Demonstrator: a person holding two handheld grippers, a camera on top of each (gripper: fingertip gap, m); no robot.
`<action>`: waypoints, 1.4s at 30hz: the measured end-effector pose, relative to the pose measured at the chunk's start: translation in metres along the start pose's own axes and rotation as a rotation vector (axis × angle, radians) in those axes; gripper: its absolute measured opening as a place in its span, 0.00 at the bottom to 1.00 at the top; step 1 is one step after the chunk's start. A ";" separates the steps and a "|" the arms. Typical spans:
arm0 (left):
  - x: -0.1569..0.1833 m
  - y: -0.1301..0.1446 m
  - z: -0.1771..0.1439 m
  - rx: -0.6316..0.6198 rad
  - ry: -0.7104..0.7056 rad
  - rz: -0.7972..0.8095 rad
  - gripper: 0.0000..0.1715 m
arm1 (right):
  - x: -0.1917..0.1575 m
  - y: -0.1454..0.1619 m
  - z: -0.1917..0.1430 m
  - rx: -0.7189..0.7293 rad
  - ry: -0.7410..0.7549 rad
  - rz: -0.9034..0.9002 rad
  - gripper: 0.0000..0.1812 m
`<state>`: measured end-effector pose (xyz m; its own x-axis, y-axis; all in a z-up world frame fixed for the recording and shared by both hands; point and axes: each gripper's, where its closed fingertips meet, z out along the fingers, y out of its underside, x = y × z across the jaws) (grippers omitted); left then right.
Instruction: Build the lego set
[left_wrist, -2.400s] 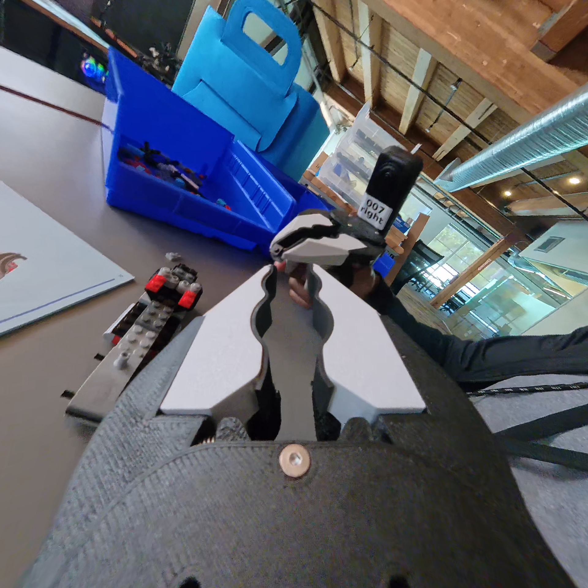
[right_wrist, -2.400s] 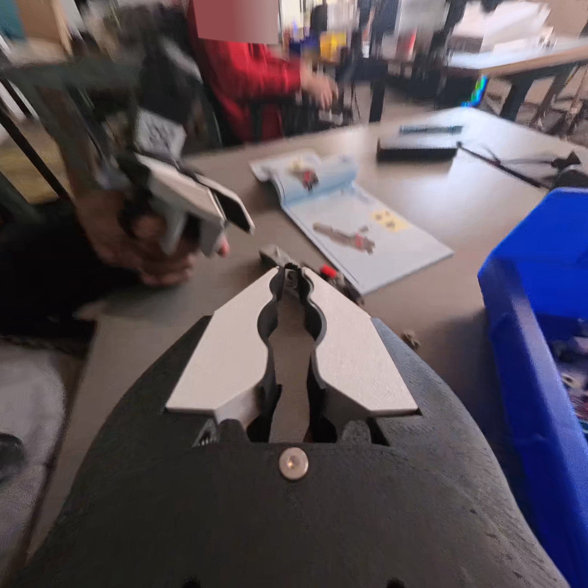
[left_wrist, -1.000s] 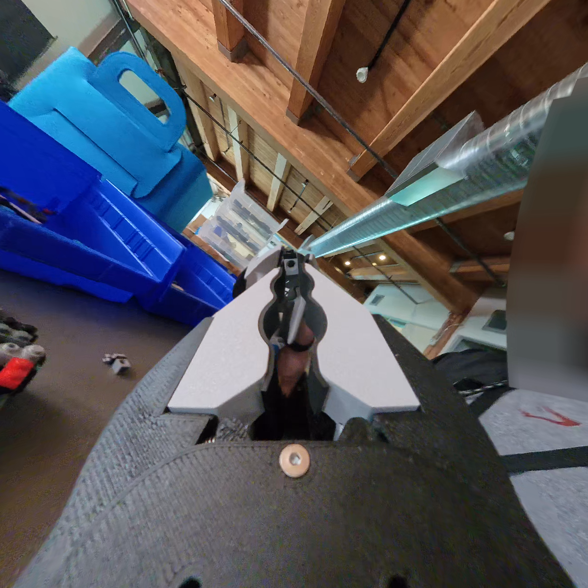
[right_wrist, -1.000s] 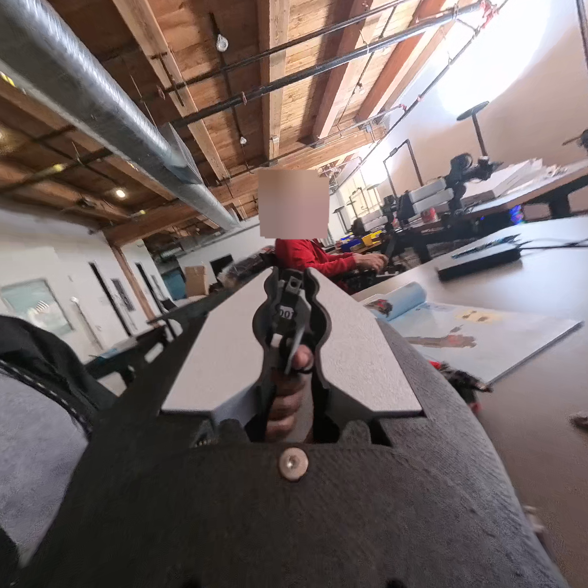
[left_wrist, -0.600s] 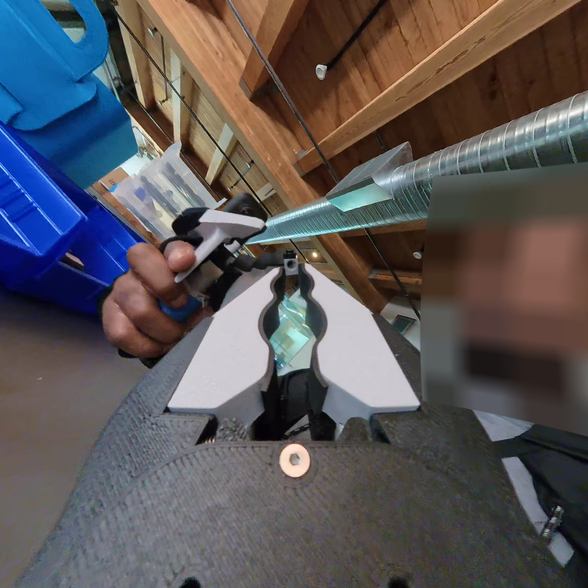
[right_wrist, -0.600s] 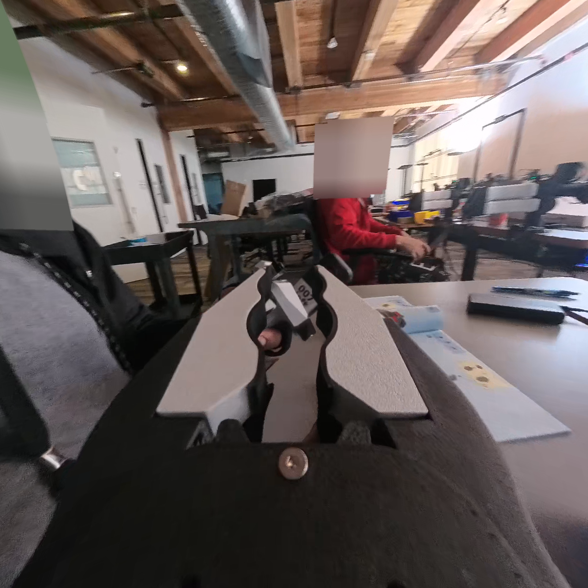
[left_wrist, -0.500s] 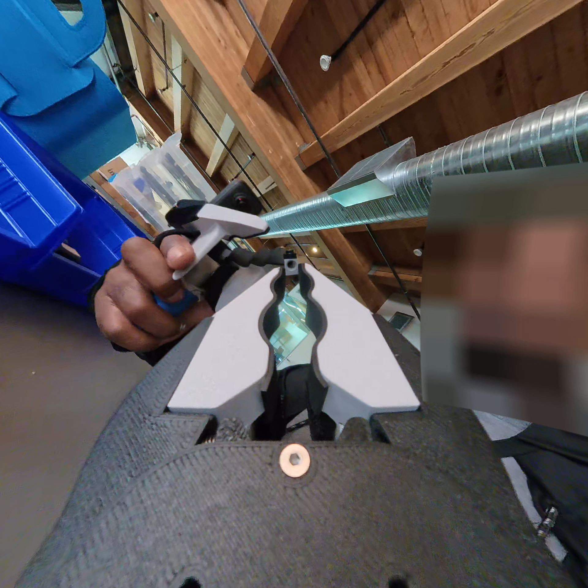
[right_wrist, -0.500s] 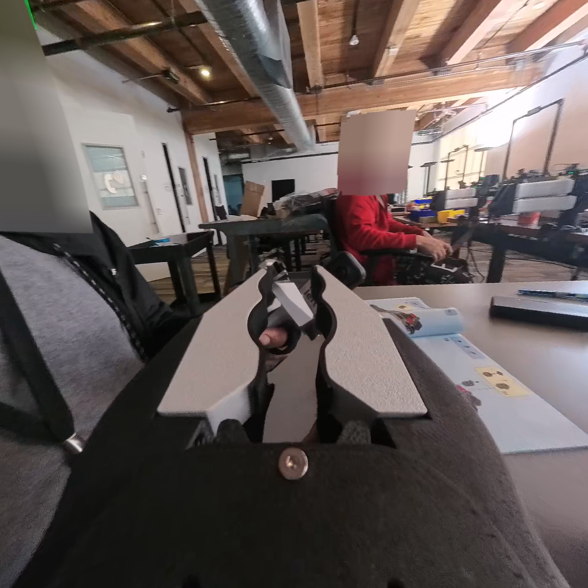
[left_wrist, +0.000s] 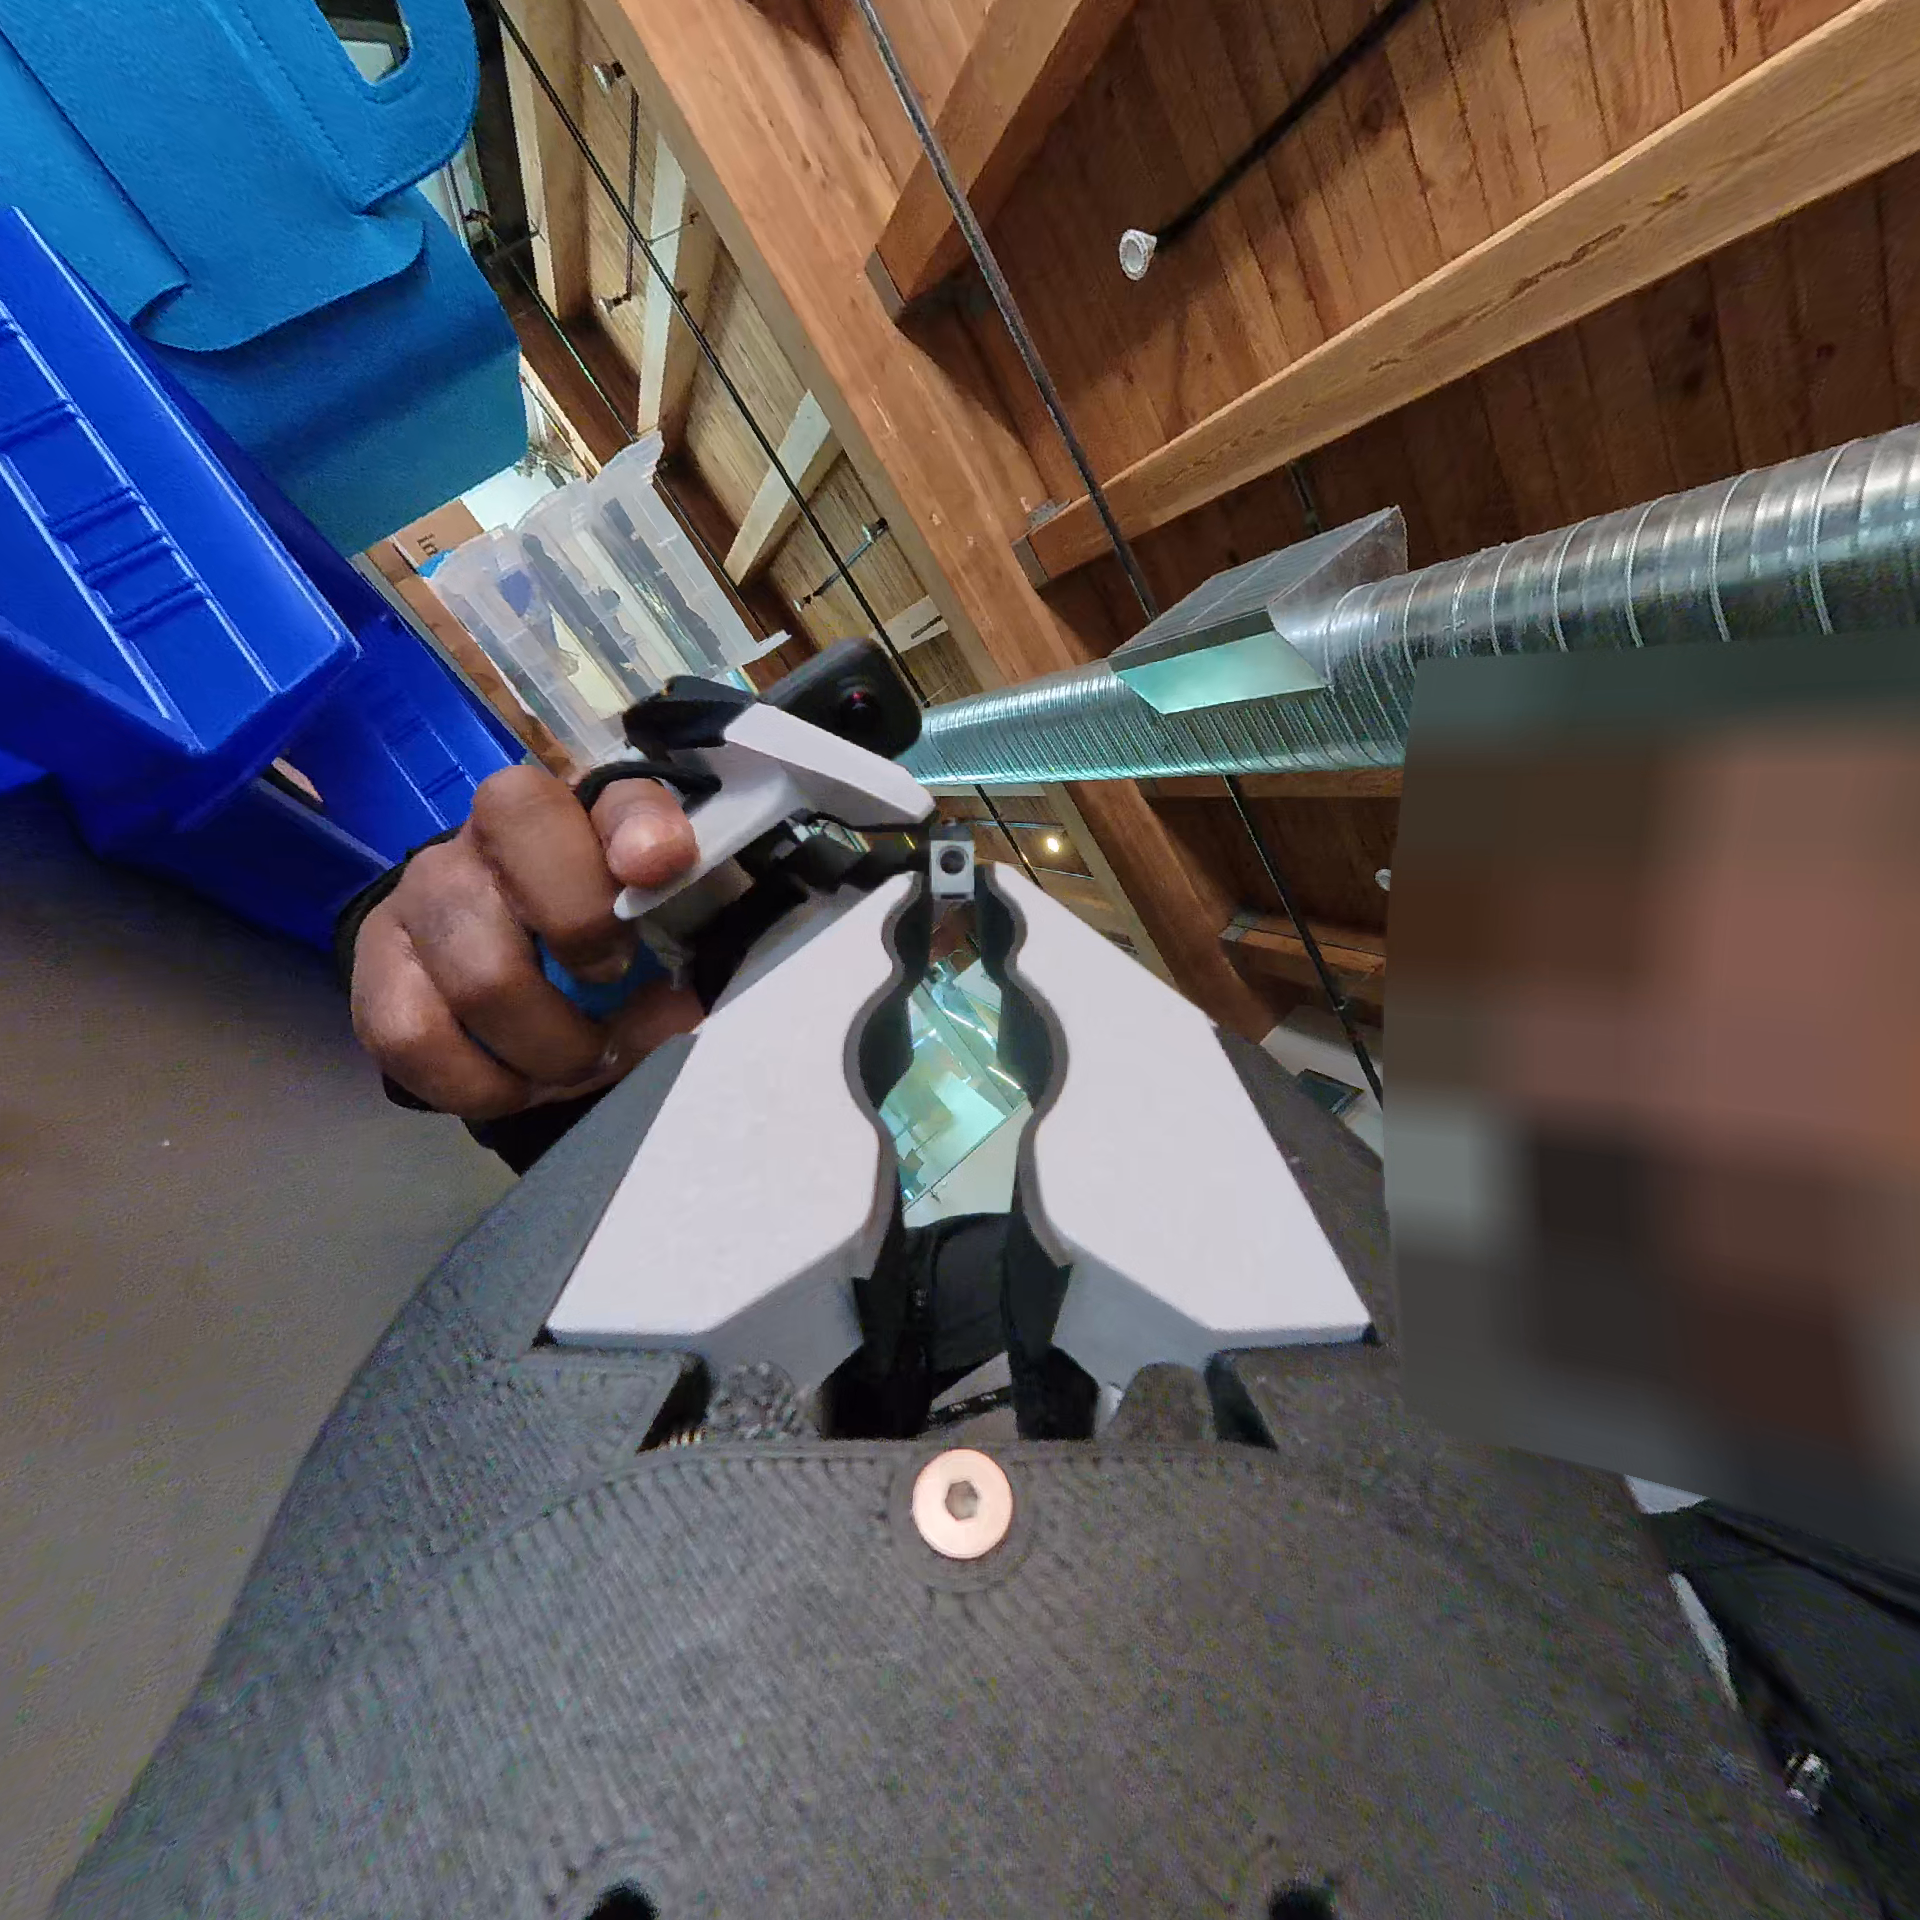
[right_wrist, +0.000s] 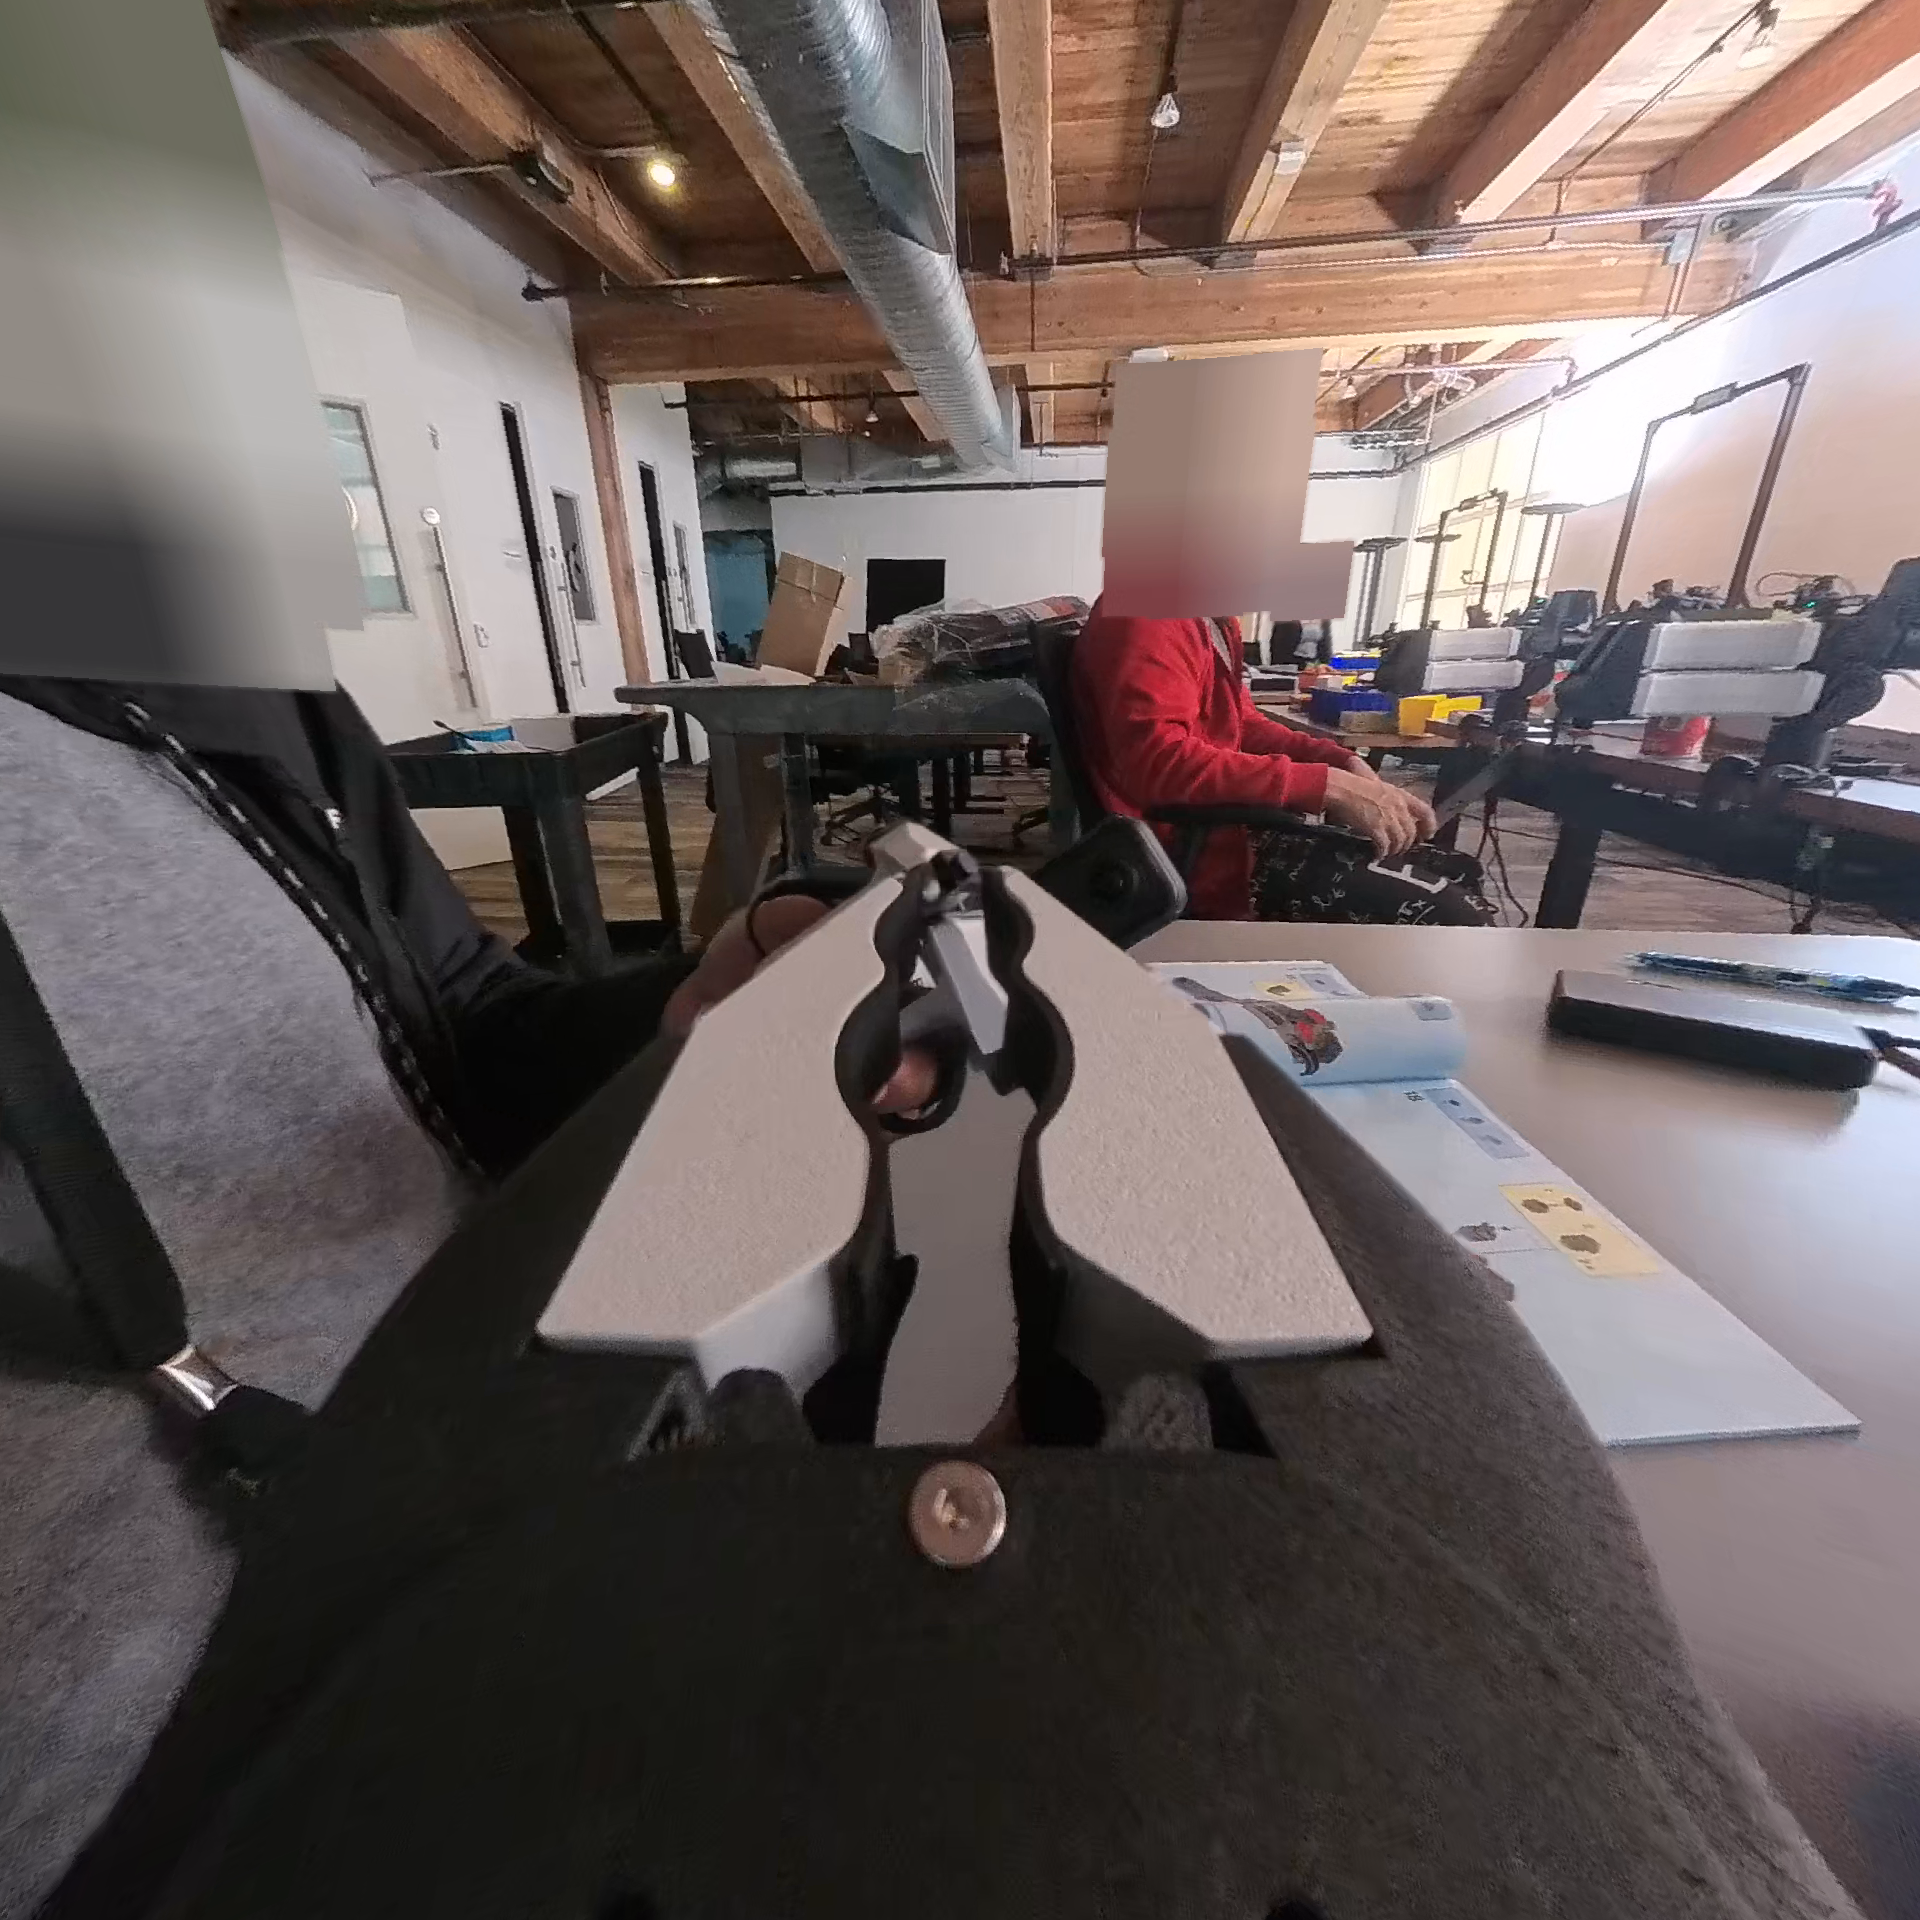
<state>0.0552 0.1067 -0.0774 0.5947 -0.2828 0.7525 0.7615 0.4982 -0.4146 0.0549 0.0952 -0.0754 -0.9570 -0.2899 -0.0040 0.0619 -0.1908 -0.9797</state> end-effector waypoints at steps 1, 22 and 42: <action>0.000 -0.001 0.000 0.006 -0.004 0.001 0.05 | 0.000 0.001 0.001 -0.006 0.012 -0.018 0.08; 0.013 0.006 0.007 -0.026 0.049 -0.012 0.05 | -0.012 -0.011 0.001 0.094 -0.071 0.025 0.06; 0.028 -0.006 0.004 -0.055 -0.230 0.635 0.04 | -0.008 -0.028 0.008 0.106 0.129 0.024 0.10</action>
<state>0.0667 0.0989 -0.0518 0.8659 0.2355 0.4413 0.2980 0.4657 -0.8333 0.0631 0.0958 -0.0465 -0.9829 -0.1740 -0.0598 0.1084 -0.2848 -0.9524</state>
